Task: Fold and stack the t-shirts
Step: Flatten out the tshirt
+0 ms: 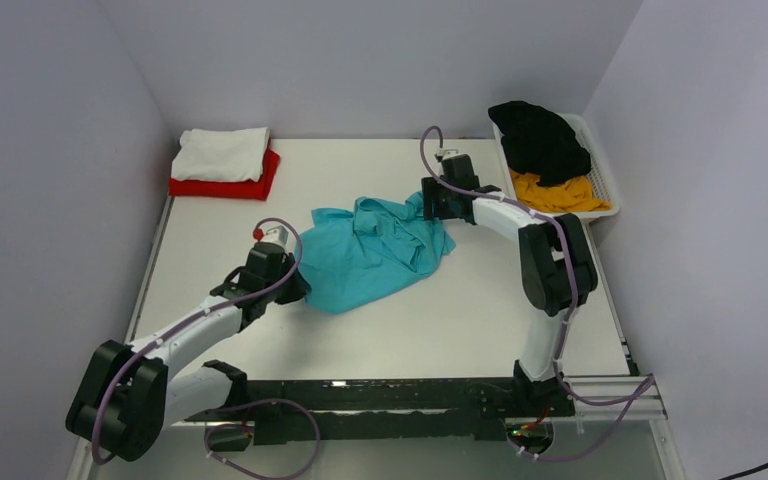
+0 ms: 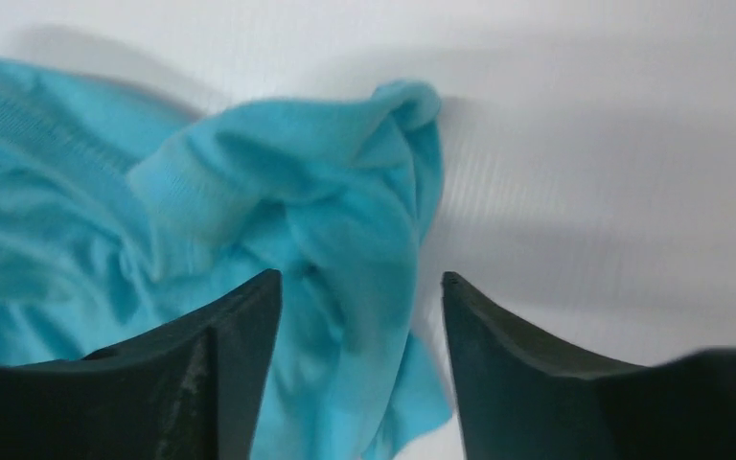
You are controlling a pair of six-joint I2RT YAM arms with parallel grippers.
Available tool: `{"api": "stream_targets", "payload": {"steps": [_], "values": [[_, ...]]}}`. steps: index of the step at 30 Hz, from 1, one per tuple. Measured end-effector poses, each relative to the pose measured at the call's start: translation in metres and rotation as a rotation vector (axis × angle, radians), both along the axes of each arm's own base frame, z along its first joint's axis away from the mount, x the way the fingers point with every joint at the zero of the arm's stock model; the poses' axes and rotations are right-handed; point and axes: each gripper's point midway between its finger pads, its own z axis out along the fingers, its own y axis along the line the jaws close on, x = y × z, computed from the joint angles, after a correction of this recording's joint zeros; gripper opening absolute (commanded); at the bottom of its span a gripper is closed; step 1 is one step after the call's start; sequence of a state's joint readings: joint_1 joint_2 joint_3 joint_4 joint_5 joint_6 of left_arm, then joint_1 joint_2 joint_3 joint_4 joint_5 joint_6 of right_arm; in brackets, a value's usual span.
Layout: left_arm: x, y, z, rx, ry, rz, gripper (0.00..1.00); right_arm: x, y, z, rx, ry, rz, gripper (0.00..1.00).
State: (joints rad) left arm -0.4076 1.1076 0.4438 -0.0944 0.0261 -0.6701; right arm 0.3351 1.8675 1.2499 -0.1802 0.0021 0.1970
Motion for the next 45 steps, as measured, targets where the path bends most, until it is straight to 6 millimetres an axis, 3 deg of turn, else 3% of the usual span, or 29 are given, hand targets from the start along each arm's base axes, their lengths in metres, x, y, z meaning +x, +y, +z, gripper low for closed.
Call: {"api": "stream_targets", "payload": {"steps": [4, 7, 13, 17, 20, 22, 24, 27, 31, 40, 43, 45], "values": [[-0.002, 0.001, -0.002, 0.003, 0.007, 0.001, 0.0, 0.017, 0.0, -0.015, -0.05, 0.012, 0.012, 0.52], [-0.003, 0.002, -0.004, 0.01, 0.014, 0.004, 0.0, 0.016, 0.0, -0.025, -0.056, 0.033, 0.016, 0.49], [-0.004, 0.003, -0.001, 0.006, 0.009, 0.008, 0.0, 0.015, 0.006, -0.027, -0.025, 0.04, 0.023, 0.01], [-0.002, 0.006, 0.01, 0.003, -0.033, 0.021, 0.0, 0.017, 0.002, -0.026, -0.033, 0.029, -0.006, 0.0], [0.0, 0.008, 0.024, -0.006, -0.08, 0.032, 0.0, 0.017, -0.004, -0.011, -0.039, 0.0, -0.034, 0.0], [0.004, 0.008, 0.038, -0.015, -0.121, 0.037, 0.0, 0.014, -0.008, 0.013, -0.028, -0.039, -0.064, 0.0], [0.01, 0.008, 0.06, -0.027, -0.18, 0.044, 0.0, 0.01, -0.013, 0.048, -0.005, -0.101, -0.096, 0.0], [0.023, 0.009, 0.106, -0.046, -0.298, 0.061, 0.0, -0.001, -0.019, 0.11, 0.041, -0.21, -0.127, 0.0], [0.029, 0.012, 0.184, -0.099, -0.513, 0.073, 0.0, -0.026, -0.031, 0.189, 0.1, -0.353, -0.15, 0.0], [0.015, 0.042, 0.349, -0.113, -0.918, 0.147, 0.0, -0.066, -0.049, 0.309, 0.163, -0.538, -0.172, 0.0], [0.017, 0.053, 0.383, -0.08, -0.98, 0.199, 0.0, -0.071, -0.056, 0.341, 0.17, -0.595, -0.188, 0.0], [0.023, 0.059, 0.395, -0.047, -0.996, 0.231, 0.0, -0.071, -0.057, 0.35, 0.171, -0.612, -0.19, 0.0]]}}
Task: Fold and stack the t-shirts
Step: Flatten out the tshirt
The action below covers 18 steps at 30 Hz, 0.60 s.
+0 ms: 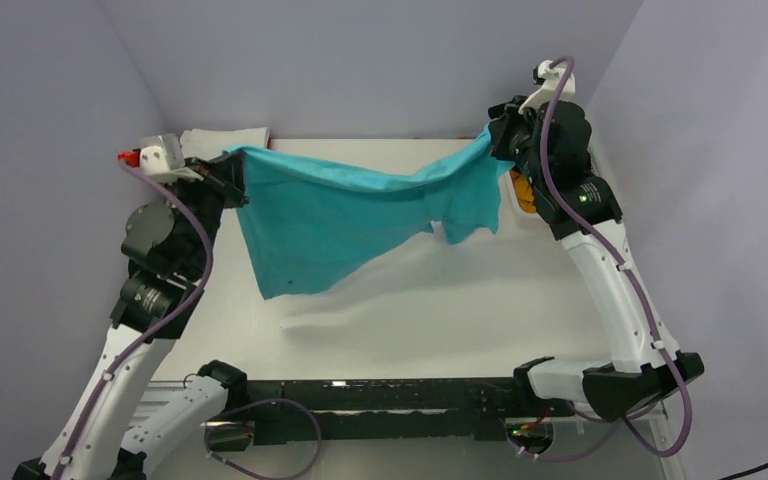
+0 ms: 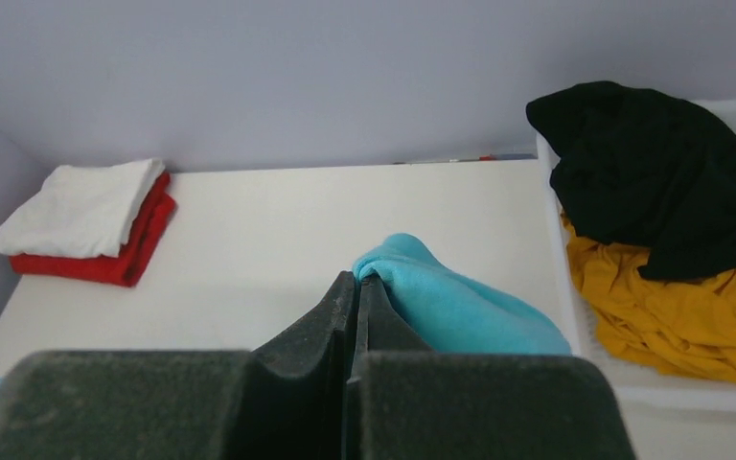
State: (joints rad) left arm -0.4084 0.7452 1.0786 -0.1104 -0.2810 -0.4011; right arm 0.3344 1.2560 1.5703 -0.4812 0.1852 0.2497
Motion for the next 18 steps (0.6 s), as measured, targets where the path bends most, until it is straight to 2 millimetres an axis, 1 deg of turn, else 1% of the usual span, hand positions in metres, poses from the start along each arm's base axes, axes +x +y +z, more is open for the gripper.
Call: {"api": "stream_targets", "payload": {"steps": [1, 3, 5, 7, 9, 11, 12, 14, 15, 16, 17, 18], "values": [[0.005, 0.002, 0.004, 0.012, 0.002, 0.021, 0.0, 0.001, 0.0, 0.003, 0.0, -0.004, -0.001, 0.0], [0.018, 0.005, 0.004, 0.028, 0.022, 0.049, 0.0, 0.007, -0.001, 0.003, -0.004, 0.01, -0.01, 0.0], [0.036, 0.008, -0.003, 0.043, 0.06, 0.078, 0.0, 0.017, -0.002, -0.006, -0.012, 0.055, -0.021, 0.0], [0.055, 0.014, -0.021, 0.061, 0.117, 0.107, 0.0, 0.031, -0.003, -0.026, -0.021, 0.121, -0.026, 0.0], [0.077, 0.021, -0.055, 0.08, 0.205, 0.138, 0.0, 0.046, -0.003, -0.057, -0.026, 0.208, -0.02, 0.0], [0.097, 0.026, -0.102, 0.099, 0.32, 0.157, 0.0, 0.067, 0.001, -0.101, -0.019, 0.318, 0.001, 0.0], [0.104, 0.028, -0.126, 0.109, 0.377, 0.162, 0.0, 0.077, 0.003, -0.128, -0.014, 0.381, 0.014, 0.04], [0.119, 0.03, -0.175, 0.124, 0.501, 0.165, 0.0, 0.097, 0.01, -0.186, -0.009, 0.511, 0.045, 0.07], [0.126, 0.031, -0.2, 0.129, 0.565, 0.162, 0.0, 0.106, 0.015, -0.215, -0.008, 0.573, 0.064, 0.18], [0.132, 0.031, -0.22, 0.133, 0.618, 0.159, 0.0, 0.117, 0.02, -0.249, -0.007, 0.643, 0.087, 0.32], [0.138, 0.031, -0.245, 0.131, 0.686, 0.151, 0.0, 0.128, 0.024, -0.277, -0.005, 0.69, 0.102, 0.46], [0.142, 0.031, -0.268, 0.129, 0.746, 0.144, 0.0, 0.138, 0.029, -0.304, -0.009, 0.74, 0.12, 0.52]]}}
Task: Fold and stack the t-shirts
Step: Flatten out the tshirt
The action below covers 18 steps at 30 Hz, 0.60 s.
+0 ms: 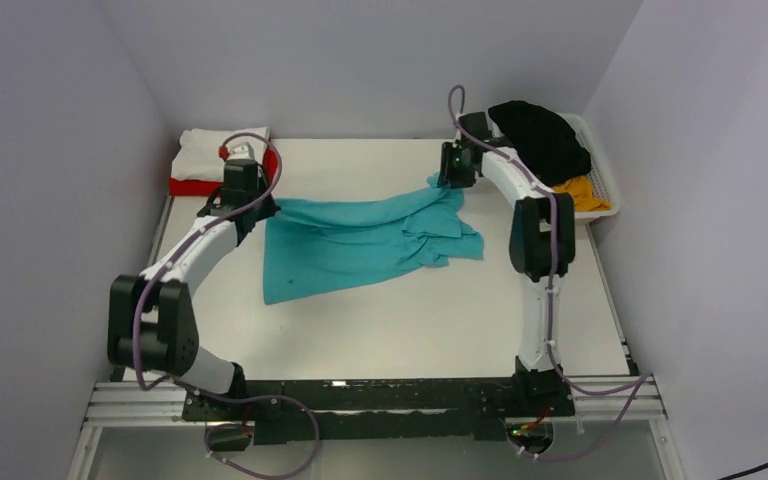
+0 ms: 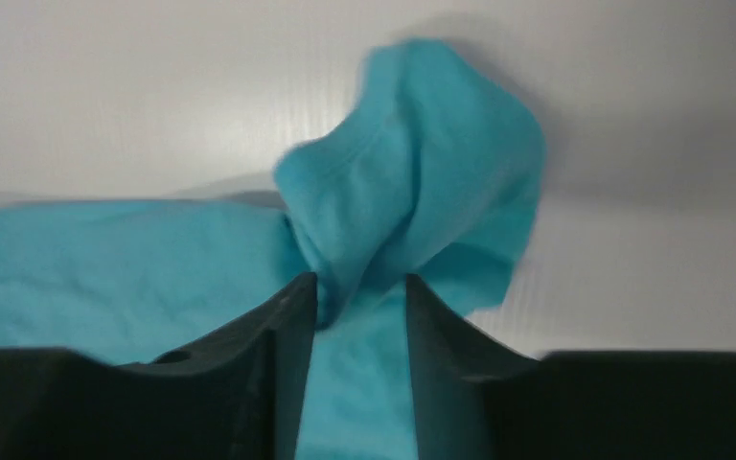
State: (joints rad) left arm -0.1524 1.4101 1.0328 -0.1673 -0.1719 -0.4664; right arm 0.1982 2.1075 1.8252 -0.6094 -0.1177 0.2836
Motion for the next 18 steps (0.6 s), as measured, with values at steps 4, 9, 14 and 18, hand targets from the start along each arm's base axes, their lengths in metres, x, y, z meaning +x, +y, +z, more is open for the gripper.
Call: {"api": "stream_targets", "payload": {"steps": [4, 9, 14, 18], "values": [[-0.002, -0.001, -0.07, -0.035, 0.197, -0.007, 0.0, 0.018, 0.008, -0.062, -0.032, 0.082, 0.049, 0.82], [-0.002, -0.004, -0.076, -0.064, 0.21, -0.011, 0.0, -0.016, -0.001, -0.055, -0.079, 0.05, 0.051, 0.86], [-0.001, -0.007, -0.076, -0.076, 0.202, -0.022, 0.0, -0.067, -0.013, -0.004, -0.055, -0.071, 0.007, 0.86], [-0.006, -0.009, -0.081, -0.083, 0.214, -0.032, 0.0, -0.086, -0.016, 0.012, -0.005, -0.152, -0.015, 0.86]]}}
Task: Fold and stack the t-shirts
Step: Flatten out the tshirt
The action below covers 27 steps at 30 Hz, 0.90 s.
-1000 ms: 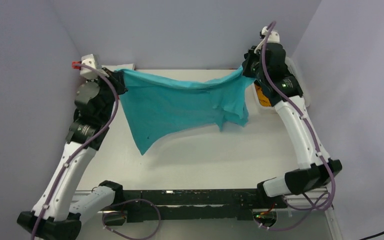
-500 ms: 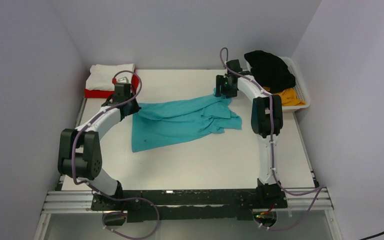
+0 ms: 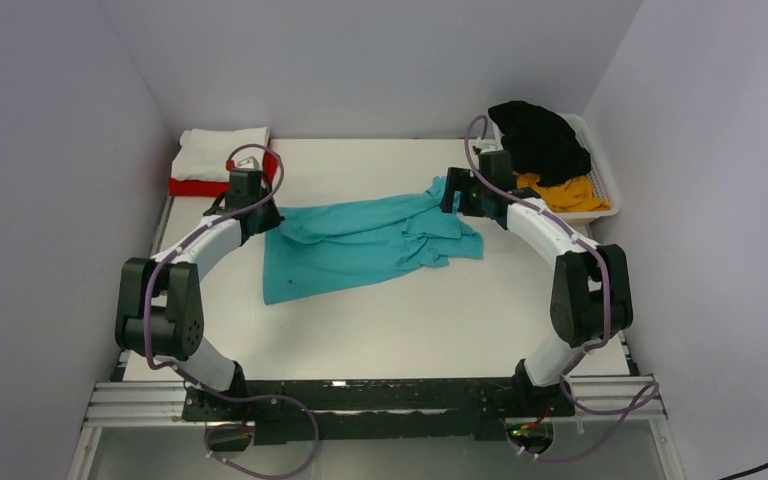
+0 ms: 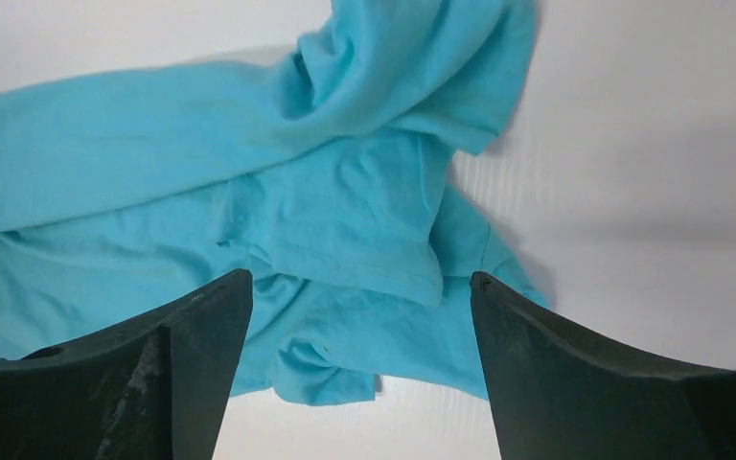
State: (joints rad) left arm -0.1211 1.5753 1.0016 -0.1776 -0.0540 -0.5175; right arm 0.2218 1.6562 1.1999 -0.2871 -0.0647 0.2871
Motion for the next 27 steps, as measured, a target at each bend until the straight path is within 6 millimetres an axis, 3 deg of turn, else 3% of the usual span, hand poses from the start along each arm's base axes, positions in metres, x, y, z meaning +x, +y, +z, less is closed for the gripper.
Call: {"api": "stream_targets", "payload": {"steps": [10, 20, 27], "values": [[0.0, -0.002, 0.0, -0.006, -0.001, -0.007, 0.0, -0.007, 0.002, -0.068, 0.075, 0.161, 0.0, 0.83], [0.0, -0.001, 0.0, -0.005, 0.0, -0.007, 0.0, -0.004, 0.018, -0.085, 0.157, 0.209, 0.054, 0.78], [0.0, -0.002, 0.0, -0.006, 0.0, -0.007, 0.0, -0.005, 0.025, -0.082, 0.179, 0.207, 0.072, 0.78]]}}
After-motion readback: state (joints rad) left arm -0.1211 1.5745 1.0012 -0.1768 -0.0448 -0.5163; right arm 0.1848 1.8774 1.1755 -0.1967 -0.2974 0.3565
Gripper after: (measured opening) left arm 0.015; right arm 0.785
